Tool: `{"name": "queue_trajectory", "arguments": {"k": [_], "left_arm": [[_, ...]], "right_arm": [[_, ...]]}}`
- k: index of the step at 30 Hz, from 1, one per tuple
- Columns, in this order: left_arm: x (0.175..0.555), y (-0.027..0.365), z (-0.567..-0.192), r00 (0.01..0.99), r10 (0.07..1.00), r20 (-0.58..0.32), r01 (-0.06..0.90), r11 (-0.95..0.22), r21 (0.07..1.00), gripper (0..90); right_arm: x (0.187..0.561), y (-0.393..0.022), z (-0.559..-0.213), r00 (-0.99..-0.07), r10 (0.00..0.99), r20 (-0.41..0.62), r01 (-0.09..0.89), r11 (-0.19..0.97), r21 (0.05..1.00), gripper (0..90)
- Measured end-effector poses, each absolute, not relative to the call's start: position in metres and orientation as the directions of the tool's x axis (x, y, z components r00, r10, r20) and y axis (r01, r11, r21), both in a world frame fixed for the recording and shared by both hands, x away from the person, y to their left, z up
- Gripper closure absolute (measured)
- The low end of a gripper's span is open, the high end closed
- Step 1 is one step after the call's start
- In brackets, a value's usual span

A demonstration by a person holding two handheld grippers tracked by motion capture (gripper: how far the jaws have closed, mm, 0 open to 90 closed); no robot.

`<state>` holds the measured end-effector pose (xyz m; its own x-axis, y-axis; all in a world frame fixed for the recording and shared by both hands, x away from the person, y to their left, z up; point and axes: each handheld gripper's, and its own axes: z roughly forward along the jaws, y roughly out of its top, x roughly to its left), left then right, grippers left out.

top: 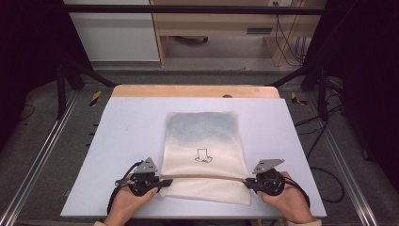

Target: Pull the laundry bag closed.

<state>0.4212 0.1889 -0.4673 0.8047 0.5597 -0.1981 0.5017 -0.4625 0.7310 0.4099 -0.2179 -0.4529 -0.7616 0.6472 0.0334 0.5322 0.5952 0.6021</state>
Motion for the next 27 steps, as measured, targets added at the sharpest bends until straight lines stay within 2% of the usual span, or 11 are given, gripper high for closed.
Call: {"name": "queue_trajectory", "arguments": {"k": [12,16,19,22,25,27], "left_arm": [[0.421,0.189,-0.467,0.806,0.559,-0.196,0.501,-0.465,0.73,84.8],[0.419,0.189,-0.465,0.807,0.566,-0.17,0.484,-0.468,0.74,80.5],[0.418,0.188,-0.463,0.807,0.57,-0.153,0.477,-0.477,0.738,71.1],[0.416,0.192,-0.461,0.793,0.59,-0.155,0.482,-0.451,0.751,58.3],[0.414,0.198,-0.46,0.765,0.625,-0.152,0.499,-0.427,0.754,37.2],[0.413,0.203,-0.459,0.74,0.661,-0.125,0.504,-0.422,0.754,24.2]], "right_arm": [[0.408,-0.221,-0.454,-0.758,0.651,0.036,0.533,0.586,0.611,82.1],[0.409,-0.222,-0.455,-0.762,0.647,0.04,0.527,0.583,0.618,81.9],[0.409,-0.222,-0.456,-0.767,0.641,0.039,0.519,0.582,0.626,79.9],[0.408,-0.22,-0.456,-0.762,0.646,0.031,0.508,0.568,0.647,66.5],[0.409,-0.217,-0.453,-0.752,0.66,0.0,0.477,0.543,0.691,47.4],[0.41,-0.217,-0.451,-0.734,0.679,-0.008,0.471,0.519,0.713,39.0]]}}
